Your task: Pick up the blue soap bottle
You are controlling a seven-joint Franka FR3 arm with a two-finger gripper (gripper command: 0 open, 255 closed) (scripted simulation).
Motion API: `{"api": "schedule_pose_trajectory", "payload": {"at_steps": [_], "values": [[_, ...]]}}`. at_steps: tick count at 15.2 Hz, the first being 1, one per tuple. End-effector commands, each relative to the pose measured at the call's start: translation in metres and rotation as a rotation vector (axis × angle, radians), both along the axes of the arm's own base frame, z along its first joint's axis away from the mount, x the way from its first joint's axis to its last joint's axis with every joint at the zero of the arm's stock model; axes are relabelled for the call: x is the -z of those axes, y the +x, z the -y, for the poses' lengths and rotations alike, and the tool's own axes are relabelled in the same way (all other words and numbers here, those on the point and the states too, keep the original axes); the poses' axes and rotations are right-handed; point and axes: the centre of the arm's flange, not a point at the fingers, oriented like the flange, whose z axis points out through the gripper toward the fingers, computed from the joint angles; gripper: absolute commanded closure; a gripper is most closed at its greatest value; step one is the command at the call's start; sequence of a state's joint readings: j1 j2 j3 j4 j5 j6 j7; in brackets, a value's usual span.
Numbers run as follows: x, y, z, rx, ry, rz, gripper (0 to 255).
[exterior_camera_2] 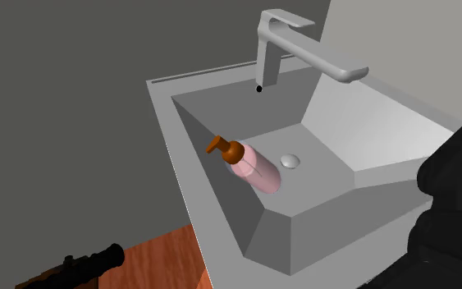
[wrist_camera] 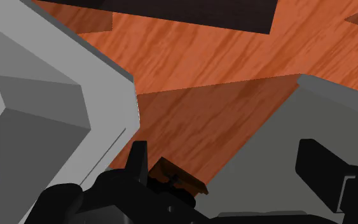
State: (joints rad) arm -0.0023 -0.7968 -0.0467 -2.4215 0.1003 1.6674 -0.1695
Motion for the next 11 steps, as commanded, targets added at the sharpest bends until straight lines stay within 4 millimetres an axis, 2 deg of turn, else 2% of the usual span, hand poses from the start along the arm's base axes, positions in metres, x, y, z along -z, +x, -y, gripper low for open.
{"api": "schedule_pose_trajectory", "payload": {"at_steps": [1,11], "values": [[0.000,0.000,0.000,0.000,0.000,0.000,0],[0.058,0.050,0.115,-0.226,0.026,-0.001,0]]}}
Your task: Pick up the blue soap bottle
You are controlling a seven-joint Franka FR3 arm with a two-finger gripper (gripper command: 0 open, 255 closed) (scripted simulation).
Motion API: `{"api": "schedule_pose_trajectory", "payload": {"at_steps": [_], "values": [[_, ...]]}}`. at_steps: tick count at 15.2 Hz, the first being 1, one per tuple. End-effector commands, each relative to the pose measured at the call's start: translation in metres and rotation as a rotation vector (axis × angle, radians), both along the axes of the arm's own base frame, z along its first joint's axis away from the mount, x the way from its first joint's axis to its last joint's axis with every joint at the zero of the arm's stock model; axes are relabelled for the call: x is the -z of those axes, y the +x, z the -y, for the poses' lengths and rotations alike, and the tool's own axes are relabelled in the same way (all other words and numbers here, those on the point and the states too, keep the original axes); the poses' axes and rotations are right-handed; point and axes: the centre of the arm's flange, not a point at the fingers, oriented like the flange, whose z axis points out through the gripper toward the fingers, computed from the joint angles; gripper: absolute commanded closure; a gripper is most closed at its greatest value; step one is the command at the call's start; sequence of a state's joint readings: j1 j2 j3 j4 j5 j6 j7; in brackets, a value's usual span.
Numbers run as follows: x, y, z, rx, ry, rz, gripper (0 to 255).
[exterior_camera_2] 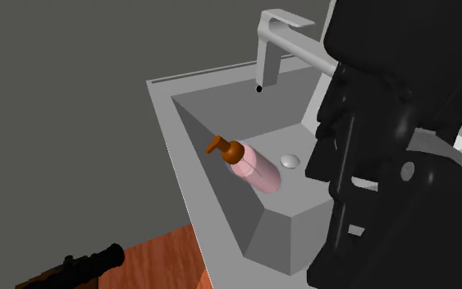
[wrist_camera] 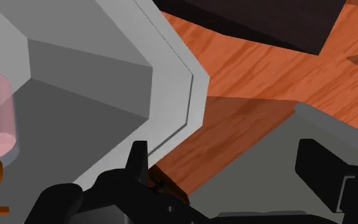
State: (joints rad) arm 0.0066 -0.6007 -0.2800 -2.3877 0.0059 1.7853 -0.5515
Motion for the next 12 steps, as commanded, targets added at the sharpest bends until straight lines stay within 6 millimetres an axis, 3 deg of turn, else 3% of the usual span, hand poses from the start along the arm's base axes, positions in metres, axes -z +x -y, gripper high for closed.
{"api": "schedule_pose_trajectory", "payload": {"at_steps": [1,12], "values": [[0.014,0.011,0.023,-0.049,0.004,0.000,0],[0.081,0.096,0.129,-0.299,0.033,0.000,0]]}}
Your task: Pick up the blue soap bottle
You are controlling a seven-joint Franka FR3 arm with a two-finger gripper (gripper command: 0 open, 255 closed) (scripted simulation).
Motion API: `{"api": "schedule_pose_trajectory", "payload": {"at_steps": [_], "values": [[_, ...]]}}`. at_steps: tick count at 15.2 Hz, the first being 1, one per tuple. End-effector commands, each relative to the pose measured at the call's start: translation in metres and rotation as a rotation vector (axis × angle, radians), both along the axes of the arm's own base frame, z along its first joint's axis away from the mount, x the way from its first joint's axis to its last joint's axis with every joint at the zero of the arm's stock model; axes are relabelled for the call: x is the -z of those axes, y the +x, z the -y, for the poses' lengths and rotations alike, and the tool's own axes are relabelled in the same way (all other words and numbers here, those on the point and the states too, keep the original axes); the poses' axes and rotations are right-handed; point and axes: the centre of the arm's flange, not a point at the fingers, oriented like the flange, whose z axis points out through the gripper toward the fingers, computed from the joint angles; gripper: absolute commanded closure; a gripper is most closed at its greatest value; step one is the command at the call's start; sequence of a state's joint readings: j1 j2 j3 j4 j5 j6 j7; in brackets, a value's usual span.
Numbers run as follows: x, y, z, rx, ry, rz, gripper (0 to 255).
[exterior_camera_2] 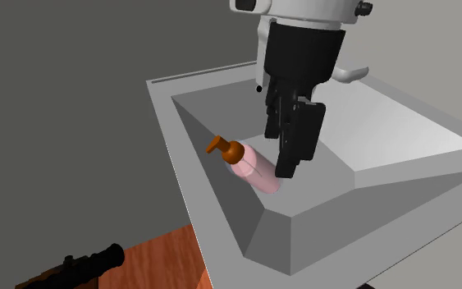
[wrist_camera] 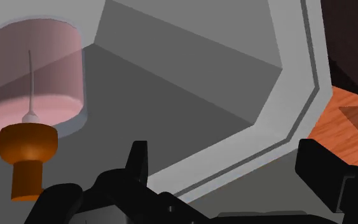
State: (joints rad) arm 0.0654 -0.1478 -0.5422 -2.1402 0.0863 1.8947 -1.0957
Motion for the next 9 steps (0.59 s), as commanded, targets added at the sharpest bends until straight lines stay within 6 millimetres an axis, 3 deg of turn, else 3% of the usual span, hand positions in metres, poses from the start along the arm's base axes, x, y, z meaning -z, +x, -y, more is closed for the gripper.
{"api": "schedule_pose_trajectory", "payload": {"at_steps": [1,9], "values": [[0.016,0.019,0.021,-0.051,0.003,0.001,0],[0.067,0.098,0.080,-0.232,0.025,0.001,0]]}}
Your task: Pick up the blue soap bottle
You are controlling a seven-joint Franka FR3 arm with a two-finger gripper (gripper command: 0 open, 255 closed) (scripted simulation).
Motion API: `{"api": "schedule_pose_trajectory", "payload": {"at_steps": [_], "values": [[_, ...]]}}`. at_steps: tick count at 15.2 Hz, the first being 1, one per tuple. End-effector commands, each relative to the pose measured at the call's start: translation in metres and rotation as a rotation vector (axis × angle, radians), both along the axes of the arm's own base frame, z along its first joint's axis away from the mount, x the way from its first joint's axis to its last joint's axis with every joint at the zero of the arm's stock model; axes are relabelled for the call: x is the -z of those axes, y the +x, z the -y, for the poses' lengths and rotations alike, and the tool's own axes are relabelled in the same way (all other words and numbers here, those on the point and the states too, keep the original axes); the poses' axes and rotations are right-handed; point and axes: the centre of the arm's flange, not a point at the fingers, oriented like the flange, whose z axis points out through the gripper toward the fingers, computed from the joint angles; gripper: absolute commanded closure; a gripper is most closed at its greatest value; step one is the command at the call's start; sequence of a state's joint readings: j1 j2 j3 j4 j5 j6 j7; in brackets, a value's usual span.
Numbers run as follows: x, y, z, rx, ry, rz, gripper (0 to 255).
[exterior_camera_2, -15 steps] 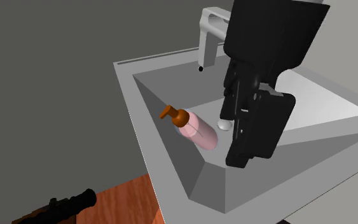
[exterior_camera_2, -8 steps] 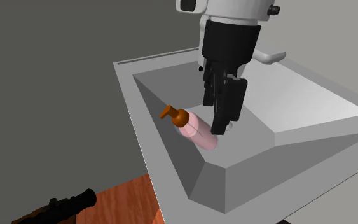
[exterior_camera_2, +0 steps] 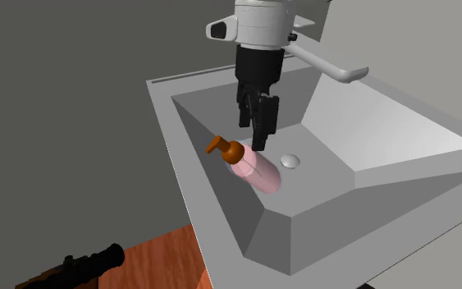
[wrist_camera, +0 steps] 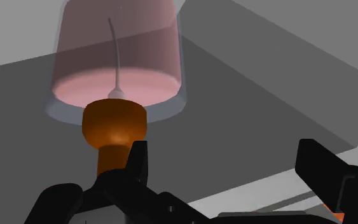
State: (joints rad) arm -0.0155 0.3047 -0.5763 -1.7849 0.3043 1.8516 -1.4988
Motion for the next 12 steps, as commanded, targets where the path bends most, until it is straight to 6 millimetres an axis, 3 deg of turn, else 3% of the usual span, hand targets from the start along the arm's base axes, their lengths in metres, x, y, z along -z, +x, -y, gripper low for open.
{"api": "schedule_pose_trajectory", "payload": {"at_steps": [1,5,12], "values": [[0.015,0.022,0.016,-0.050,0.008,0.000,0],[0.039,0.062,0.037,-0.133,0.017,0.000,0],[0.076,0.062,0.037,-0.133,0.017,0.000,0]]}}
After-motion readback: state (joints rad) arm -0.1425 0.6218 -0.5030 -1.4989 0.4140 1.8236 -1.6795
